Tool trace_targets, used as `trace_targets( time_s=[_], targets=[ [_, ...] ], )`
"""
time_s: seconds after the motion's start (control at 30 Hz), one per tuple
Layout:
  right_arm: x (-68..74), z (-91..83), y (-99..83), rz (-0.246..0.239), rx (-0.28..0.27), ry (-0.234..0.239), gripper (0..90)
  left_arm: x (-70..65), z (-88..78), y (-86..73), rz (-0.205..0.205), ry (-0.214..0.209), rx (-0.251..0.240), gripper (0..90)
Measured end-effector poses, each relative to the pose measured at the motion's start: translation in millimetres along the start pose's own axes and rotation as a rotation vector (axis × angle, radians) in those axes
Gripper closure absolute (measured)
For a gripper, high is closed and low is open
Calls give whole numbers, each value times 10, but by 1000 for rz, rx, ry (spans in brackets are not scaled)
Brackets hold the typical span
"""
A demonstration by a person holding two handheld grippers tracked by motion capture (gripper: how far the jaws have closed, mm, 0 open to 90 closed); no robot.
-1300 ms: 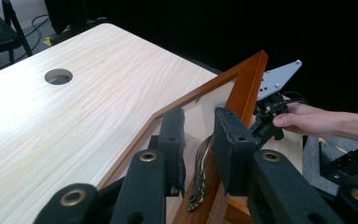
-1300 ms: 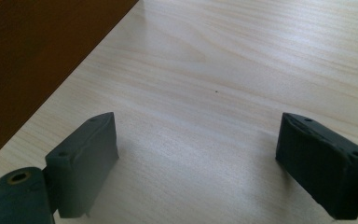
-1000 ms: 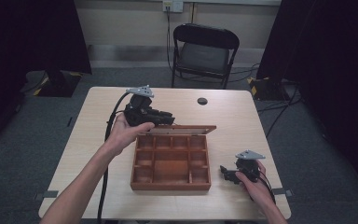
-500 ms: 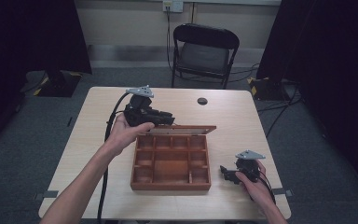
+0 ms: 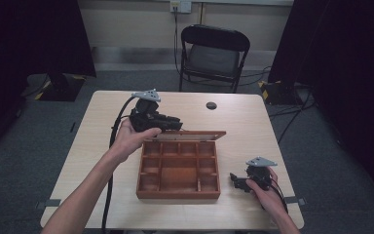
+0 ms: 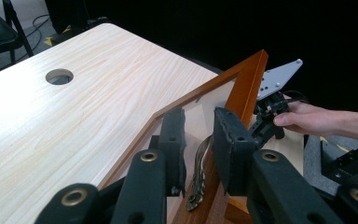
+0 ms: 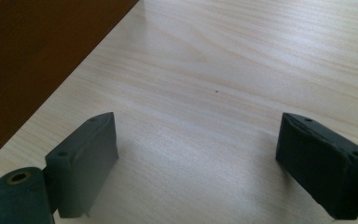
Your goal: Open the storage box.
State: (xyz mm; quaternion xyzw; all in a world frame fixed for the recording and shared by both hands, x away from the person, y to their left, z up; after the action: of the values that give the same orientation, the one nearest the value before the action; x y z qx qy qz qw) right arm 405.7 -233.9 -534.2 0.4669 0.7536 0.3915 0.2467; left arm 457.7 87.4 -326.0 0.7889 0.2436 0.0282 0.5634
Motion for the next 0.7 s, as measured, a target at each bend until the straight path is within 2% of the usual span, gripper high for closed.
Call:
trace_targets(
  time_s=[0.7],
  targets=[
    [0, 0, 0, 0, 0, 0, 118, 5, -2, -6, 1, -1, -1, 738]
  ],
)
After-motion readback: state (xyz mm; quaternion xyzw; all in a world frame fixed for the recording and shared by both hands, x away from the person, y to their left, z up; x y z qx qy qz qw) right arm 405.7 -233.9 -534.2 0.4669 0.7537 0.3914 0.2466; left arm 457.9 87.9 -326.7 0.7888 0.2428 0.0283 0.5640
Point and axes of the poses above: each handheld gripper's, and its own axes: z roughly forward along the jaws, y roughly out of its top, x roughly to its left, the point moved 5 cm from there along z, roughly forward along the jaws, and after that the axes turned 8 degrees about -x, right-handed, at the moved point
